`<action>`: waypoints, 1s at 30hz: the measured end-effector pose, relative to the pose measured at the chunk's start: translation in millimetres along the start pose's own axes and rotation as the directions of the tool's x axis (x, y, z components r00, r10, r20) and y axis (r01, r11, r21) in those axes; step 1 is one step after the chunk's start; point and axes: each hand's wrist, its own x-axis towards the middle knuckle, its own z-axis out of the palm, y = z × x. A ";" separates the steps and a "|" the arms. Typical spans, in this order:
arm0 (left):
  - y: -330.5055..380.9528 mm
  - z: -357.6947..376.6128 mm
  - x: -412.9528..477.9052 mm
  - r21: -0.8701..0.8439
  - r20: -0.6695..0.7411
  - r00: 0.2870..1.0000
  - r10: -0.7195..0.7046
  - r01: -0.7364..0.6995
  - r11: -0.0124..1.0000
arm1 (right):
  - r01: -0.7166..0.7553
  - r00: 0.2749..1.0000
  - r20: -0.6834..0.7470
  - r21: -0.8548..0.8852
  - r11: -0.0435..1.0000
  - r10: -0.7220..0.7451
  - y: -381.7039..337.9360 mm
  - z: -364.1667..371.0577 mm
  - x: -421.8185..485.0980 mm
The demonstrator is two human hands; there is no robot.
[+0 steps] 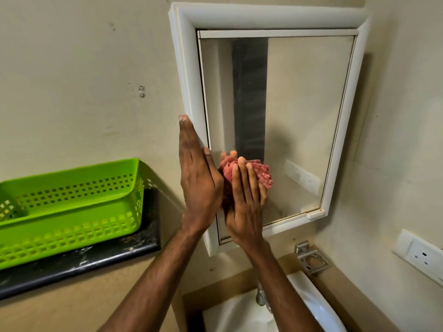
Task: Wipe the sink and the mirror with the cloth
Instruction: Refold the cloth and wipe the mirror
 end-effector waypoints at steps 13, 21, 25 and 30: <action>-15.6 26.6 -2.5 0.001 -0.138 0.989 0.049 -0.049 0.999 | -0.177 0.981 -0.091 -0.077 0.981 0.170 86.4 -10.8 11.2; -15.6 27.1 -3.3 -0.005 -0.153 0.987 0.042 -0.044 0.999 | -0.339 0.929 -0.185 -0.072 0.938 0.321 158.3 -29.0 26.9; -12.6 25.5 -3.9 -0.018 -0.154 0.987 0.037 -0.041 0.999 | -0.366 0.920 -0.185 -0.089 0.926 0.346 181.9 -42.7 38.4; -12.8 25.4 -4.5 -0.080 -0.151 0.988 0.027 -0.039 0.996 | -0.468 0.864 -0.237 -0.046 0.883 0.445 168.4 -35.7 39.3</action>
